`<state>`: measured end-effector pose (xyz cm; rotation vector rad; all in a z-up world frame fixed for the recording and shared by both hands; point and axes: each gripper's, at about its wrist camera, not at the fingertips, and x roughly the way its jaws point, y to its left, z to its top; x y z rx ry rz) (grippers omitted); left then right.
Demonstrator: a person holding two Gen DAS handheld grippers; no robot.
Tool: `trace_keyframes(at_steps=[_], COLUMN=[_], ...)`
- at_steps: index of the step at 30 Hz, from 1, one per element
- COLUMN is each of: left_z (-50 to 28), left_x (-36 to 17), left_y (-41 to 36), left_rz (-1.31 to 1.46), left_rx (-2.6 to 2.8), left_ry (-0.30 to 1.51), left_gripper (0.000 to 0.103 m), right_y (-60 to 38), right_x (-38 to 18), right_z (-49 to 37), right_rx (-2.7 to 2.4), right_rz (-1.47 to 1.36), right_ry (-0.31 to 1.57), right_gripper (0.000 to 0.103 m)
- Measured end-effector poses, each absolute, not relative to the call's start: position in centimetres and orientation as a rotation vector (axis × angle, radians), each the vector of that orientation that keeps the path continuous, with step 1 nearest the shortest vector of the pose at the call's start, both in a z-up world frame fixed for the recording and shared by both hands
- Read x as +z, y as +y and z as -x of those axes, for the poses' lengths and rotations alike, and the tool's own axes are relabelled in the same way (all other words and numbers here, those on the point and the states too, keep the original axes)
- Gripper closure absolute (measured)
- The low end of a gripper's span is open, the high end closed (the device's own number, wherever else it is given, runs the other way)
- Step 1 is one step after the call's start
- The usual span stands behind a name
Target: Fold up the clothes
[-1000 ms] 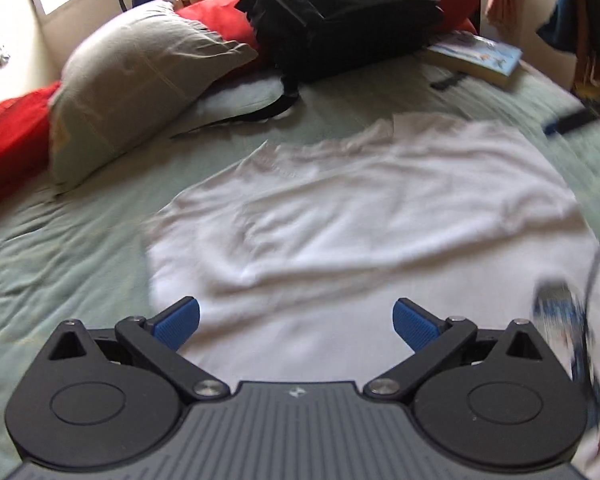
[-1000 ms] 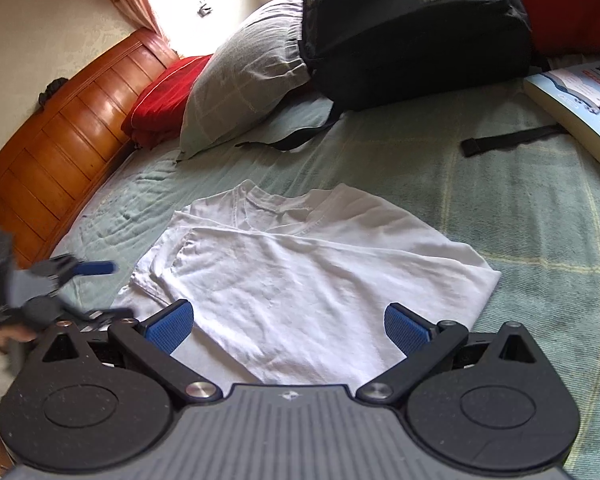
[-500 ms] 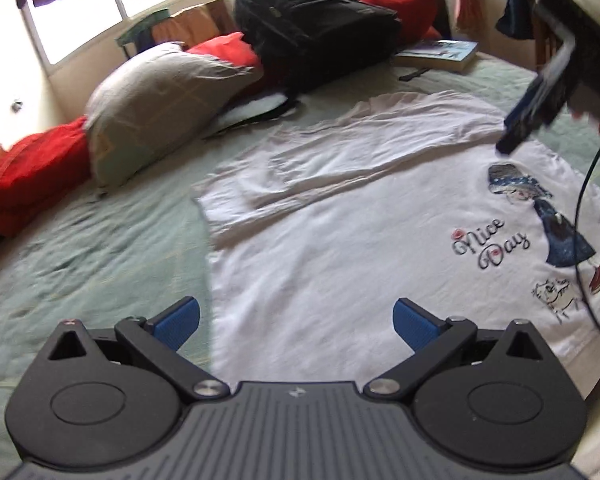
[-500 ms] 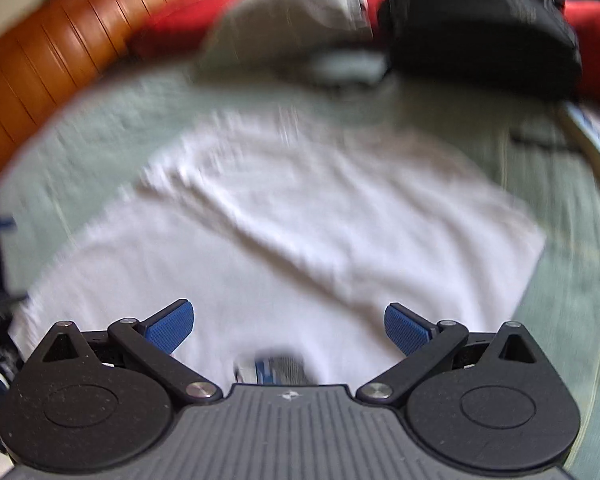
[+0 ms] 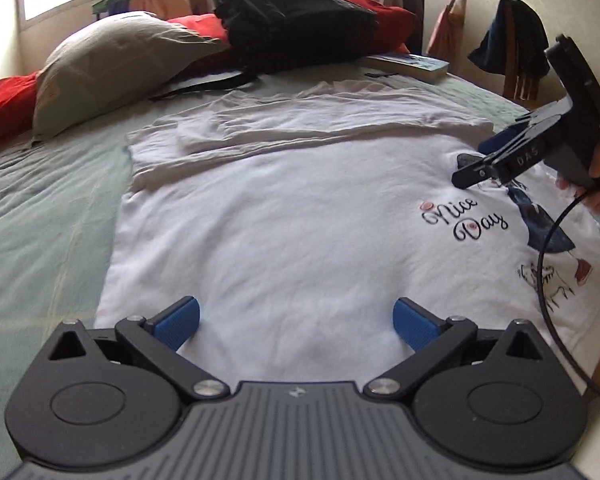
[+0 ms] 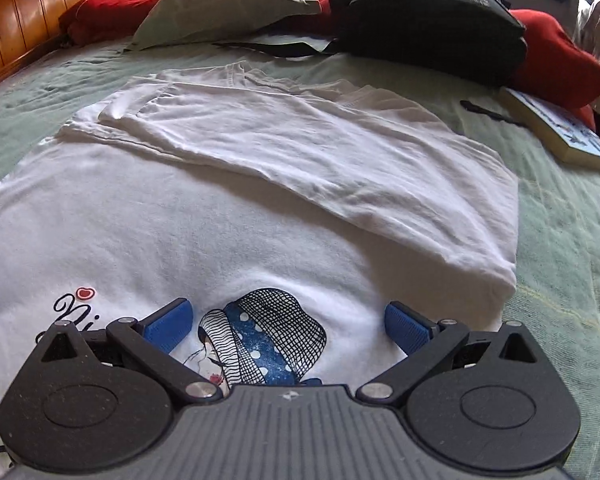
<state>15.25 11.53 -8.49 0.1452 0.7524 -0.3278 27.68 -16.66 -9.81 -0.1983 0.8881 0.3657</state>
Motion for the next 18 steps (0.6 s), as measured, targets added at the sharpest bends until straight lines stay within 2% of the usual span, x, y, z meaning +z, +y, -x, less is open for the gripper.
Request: trace_keyframes(at_steps=[5,13,18], left_z=[-11.7,-6.0,-3.9], left_x=[-8.4,-8.2,-6.6], left_y=[12.8,13.6,12.6], left_rz=[-0.164,-0.216,-0.274], left_rx=[-0.323,-0.299,-0.277], left_ry=[0.768,0.786,0.72], left_gripper=[0.001,0.001,0.001], right_y=[-17.5,-19.3,-19.6], right_x=[-9.1,-9.4,-9.6], right_z=[-25.1,-15.2,-10.6], right_rx=[0.316,0.286,0.267], right_rz=[0.167,0.15,0.175], right_ry=[0.919,0.918,0.872], right_gripper=[0.0,0.0,0.0])
